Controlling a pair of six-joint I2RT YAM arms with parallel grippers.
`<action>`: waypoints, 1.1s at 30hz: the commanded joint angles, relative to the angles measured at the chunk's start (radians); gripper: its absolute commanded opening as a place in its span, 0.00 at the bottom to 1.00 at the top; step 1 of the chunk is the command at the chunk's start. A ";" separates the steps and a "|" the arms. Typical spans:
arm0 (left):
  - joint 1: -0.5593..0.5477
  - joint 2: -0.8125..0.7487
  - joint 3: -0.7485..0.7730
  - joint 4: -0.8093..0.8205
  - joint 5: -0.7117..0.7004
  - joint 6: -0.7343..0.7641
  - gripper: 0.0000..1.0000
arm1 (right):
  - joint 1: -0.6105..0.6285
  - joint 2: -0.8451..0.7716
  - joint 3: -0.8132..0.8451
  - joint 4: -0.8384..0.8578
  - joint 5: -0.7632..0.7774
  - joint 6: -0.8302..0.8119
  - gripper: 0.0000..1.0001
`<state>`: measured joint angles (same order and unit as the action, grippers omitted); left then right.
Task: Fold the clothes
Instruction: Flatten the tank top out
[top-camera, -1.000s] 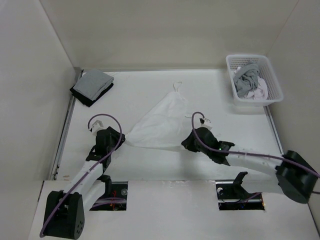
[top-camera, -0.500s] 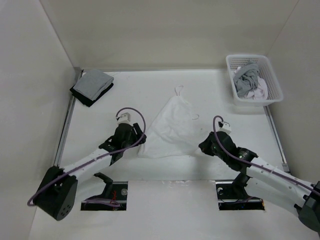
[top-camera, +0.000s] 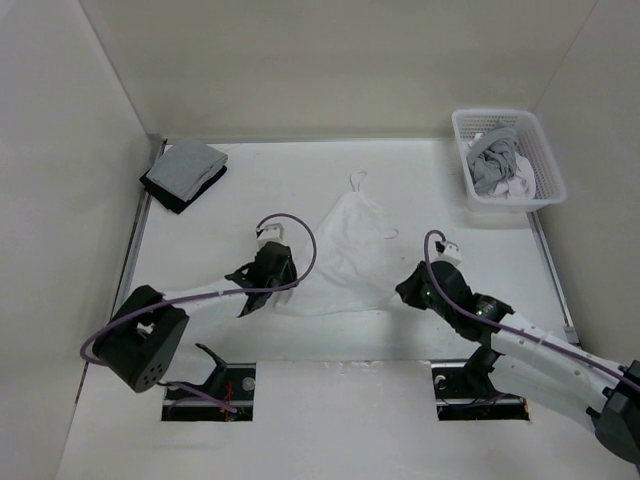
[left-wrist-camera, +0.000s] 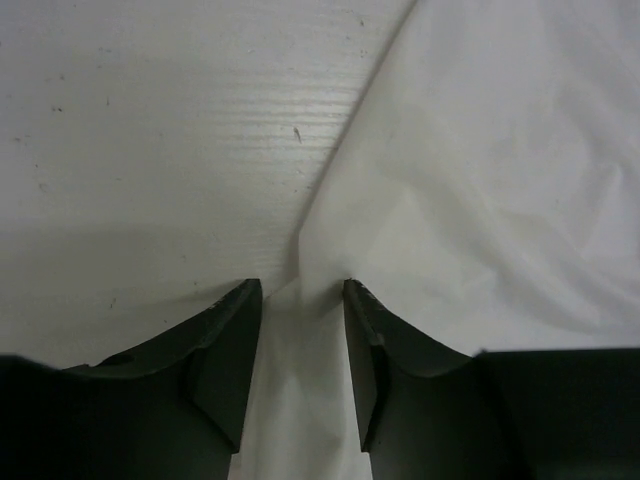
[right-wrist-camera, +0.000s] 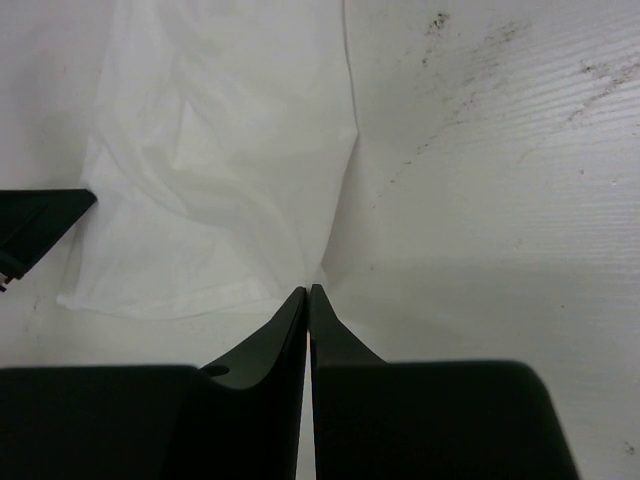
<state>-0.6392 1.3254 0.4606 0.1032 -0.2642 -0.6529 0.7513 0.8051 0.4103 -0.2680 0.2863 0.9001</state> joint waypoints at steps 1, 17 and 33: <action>-0.003 0.057 0.050 0.107 -0.023 0.030 0.30 | -0.011 0.008 0.028 0.081 -0.004 -0.029 0.07; -0.095 -0.620 0.153 -0.360 -0.102 -0.120 0.02 | 0.101 -0.319 0.242 -0.177 0.079 -0.124 0.06; 0.143 -0.071 0.234 -0.139 0.071 -0.067 0.10 | -0.114 0.044 0.134 0.137 -0.124 -0.188 0.06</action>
<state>-0.5541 1.1606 0.6441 -0.1928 -0.2707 -0.7479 0.6857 0.8112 0.5449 -0.2920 0.2337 0.7479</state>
